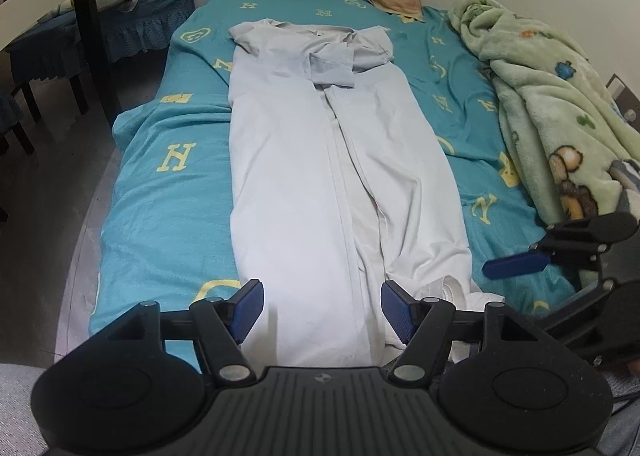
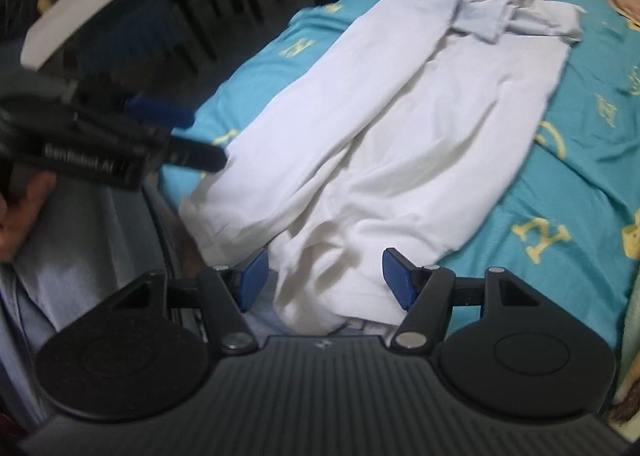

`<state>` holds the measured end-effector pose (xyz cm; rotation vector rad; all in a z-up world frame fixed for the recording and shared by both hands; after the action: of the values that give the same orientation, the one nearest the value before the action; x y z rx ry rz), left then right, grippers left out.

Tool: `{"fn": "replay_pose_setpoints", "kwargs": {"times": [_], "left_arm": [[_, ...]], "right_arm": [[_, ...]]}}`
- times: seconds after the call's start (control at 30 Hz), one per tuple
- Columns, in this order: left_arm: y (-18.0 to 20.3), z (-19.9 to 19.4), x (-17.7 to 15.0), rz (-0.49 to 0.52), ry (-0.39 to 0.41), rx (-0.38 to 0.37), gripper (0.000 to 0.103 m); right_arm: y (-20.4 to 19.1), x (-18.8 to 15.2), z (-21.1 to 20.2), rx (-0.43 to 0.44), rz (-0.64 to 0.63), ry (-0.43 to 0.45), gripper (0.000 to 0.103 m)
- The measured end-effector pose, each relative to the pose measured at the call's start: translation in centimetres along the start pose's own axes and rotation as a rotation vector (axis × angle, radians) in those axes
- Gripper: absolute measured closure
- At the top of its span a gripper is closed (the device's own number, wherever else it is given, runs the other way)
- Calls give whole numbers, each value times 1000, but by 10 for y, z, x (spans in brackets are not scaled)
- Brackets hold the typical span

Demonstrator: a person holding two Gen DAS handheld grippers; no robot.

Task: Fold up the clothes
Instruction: 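Lower both grippers to the hem and close them on it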

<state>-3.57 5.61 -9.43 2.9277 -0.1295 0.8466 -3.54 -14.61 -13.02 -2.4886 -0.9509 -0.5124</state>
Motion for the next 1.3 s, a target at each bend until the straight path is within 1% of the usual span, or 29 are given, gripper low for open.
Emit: {"fn": "replay_pose_setpoints", "kwargs": {"times": [0.03,0.07,0.1,0.13,0.23,0.37,0.43,0.5,0.57,0.6,0.7,0.8,0.87,0.9,0.97,1.0,1.03,1.17,1.3], "left_arm": [[-1,0,0,-4,1,-3,35],[-1,0,0,-7,2,-6,35],[-1,-1,0,-10,4,-9,35],[-2,-1,0,-12,6,-13,35],[-3,-1,-1,-15,6,-19,35],[-4,1,-1,-20,-6,-29,35],[-6,3,-1,-31,-20,-37,35],[-9,8,-1,-54,-51,-49,35],[-15,15,-1,-85,-97,-55,34],[-18,18,-1,-103,-120,-57,32],[-31,29,0,-168,-187,-64,27],[-43,38,5,-238,-228,-61,25],[-50,46,10,-271,-252,-53,22],[-53,50,12,-281,-268,-45,22],[-58,59,16,-292,-306,-19,22],[-60,64,16,-296,-328,-9,21],[-60,70,16,-300,-358,-4,21],[-61,88,4,-291,-468,-1,21],[-59,98,-4,-274,-531,7,20]], "right_arm": [[-4,-2,4,-3,-24,-19,55],[-8,-4,9,-19,-55,-40,59],[-10,-6,13,-42,-79,-56,75],[-12,-7,16,-62,-101,-70,94],[-18,-11,16,-79,-146,-96,100],[-42,-18,12,-59,-236,-131,100],[-46,-26,17,-51,-243,-162,100],[-43,-34,25,-44,-219,-187,100],[-39,-36,25,-25,-180,-192,99],[-37,-34,21,-7,-154,-187,97],[-25,-27,1,60,-55,-159,97],[-14,-20,-20,128,43,-130,96],[-5,-16,-33,166,112,-110,95],[6,-14,-36,155,157,-93,91],[27,-13,-39,137,248,-63,67],[35,-14,-35,136,293,-64,49],[43,-15,-30,134,339,-66,41],[70,-20,-7,137,510,-81,41],[77,-26,27,159,555,-157,41]]}}
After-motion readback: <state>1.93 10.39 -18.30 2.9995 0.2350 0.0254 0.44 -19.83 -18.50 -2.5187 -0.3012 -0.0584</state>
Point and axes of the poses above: each gripper's, at about its wrist camera, not at the fingertips, and z roughly the way its jaws point, y to its right, x to its top, the point moved 5 cm from there along z, roughly the way its jaws point, and after that the axes turned 5 degrees about x, right-handed, at the moved point
